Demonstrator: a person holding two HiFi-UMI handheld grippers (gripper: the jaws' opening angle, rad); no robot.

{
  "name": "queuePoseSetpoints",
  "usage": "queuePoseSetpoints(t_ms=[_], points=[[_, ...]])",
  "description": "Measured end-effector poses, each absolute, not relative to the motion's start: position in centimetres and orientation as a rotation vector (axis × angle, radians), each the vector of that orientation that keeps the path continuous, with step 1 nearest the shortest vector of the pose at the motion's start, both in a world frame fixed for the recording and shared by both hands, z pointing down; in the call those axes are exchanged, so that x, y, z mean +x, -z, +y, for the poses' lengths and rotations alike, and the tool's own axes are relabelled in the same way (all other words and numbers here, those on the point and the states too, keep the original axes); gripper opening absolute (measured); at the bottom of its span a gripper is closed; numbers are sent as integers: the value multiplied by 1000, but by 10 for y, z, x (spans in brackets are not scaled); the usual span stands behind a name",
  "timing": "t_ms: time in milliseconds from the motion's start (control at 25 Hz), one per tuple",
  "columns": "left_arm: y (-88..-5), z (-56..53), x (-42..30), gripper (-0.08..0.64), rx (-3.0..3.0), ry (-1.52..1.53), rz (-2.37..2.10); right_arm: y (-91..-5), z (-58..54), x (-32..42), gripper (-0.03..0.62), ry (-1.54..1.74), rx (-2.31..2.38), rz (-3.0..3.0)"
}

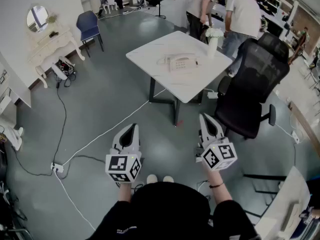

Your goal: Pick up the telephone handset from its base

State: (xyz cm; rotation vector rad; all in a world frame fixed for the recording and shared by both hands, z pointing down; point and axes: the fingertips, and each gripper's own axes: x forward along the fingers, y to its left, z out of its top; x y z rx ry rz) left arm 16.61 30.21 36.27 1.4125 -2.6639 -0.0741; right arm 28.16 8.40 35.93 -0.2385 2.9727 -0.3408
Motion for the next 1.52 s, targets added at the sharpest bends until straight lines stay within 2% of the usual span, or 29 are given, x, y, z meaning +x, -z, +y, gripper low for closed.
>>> queuePoseSetpoints(t_ms=[760,1200,1520], points=[[-381,272,171,0,1357,88,-2651,-368,51,279,-9,403,-179,2960],[-392,265,137,0,1273,85,-2657,-386,41,233,-9,481,-123,2975],[-394,243,85,0,1293,105,-2659,-386,25,180,-9,446,-139,2984]])
